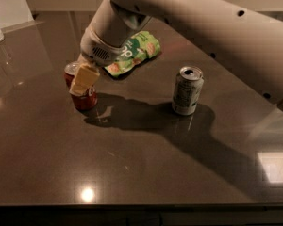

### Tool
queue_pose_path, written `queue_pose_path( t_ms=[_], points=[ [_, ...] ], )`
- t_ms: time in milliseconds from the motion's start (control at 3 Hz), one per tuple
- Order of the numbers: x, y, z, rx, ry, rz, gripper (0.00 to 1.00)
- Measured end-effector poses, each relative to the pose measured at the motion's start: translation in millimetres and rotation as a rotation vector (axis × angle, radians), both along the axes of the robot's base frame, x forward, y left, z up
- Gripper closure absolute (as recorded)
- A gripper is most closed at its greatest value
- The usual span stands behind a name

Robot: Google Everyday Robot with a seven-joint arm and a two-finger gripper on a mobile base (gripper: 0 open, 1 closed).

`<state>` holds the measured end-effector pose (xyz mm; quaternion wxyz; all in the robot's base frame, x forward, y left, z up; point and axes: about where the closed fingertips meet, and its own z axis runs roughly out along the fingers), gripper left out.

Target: Pick coke can

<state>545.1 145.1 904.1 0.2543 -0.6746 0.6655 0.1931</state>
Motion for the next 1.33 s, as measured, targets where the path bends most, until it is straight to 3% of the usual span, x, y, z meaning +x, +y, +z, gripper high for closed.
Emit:
queue_pose_path(
  t_ms=[667,1000,1333],
  points=[
    [-8.9,-1.6,23.2,0.012,-0.028,0.025,0.88],
    [-12.2,-5.5,47.2,0.010,-0.034,0.042,1.00],
    [-16.0,-10.1,73.6,-0.009,-0.032,0.078,1.00]
  ],
)
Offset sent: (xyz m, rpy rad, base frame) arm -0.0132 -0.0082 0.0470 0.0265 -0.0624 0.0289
